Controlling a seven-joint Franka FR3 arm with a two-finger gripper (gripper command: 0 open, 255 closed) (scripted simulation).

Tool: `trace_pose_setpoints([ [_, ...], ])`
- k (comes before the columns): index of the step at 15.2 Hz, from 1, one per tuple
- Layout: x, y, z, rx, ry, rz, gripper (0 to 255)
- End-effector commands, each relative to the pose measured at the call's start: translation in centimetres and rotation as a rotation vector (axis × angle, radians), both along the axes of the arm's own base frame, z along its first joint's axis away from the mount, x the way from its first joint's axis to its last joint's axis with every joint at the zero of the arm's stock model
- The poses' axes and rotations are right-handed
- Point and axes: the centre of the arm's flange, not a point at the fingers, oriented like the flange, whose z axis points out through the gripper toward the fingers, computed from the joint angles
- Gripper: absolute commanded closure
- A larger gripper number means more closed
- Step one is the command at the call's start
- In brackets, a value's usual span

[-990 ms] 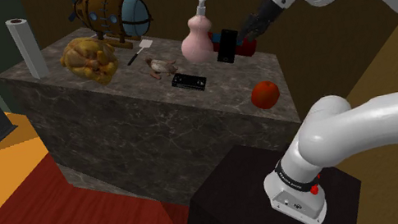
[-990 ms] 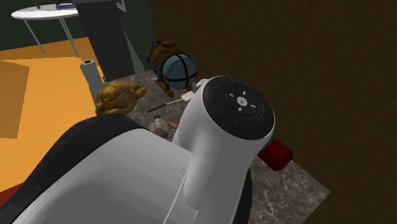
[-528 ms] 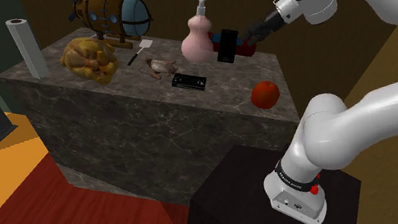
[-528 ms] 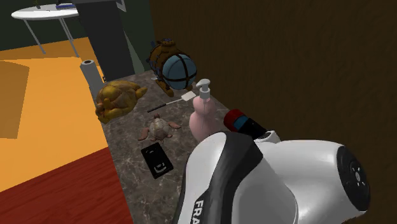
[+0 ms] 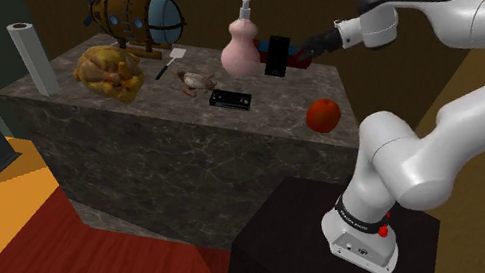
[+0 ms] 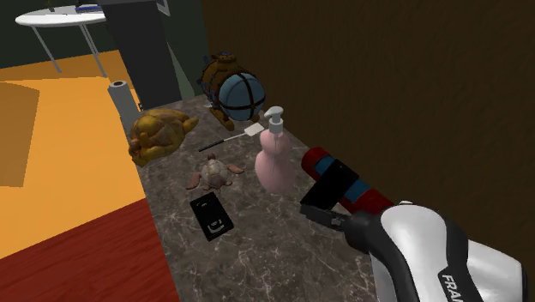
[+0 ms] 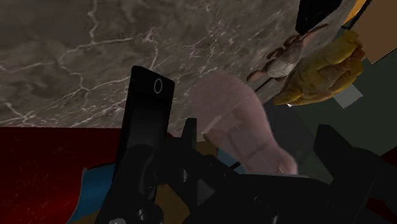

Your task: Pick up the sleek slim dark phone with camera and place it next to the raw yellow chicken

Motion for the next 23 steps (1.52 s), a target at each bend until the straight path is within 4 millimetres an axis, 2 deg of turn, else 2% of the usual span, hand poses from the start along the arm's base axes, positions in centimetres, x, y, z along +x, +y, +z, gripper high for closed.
trace_pose_setpoints([
  [1,1.0,-2.4,-3.2,0.053,-0.055,0.004,0],
  [6,3.7,-7.6,-9.8,0.184,-0.201,0.014,0],
  [9,5.6,-10.0,-13.4,0.256,-0.280,0.019,0],
  [17,8.8,-7.6,-13.9,0.256,-0.280,0.019,0],
  [23,8.8,-7.6,-13.9,0.256,-0.280,0.019,0],
])
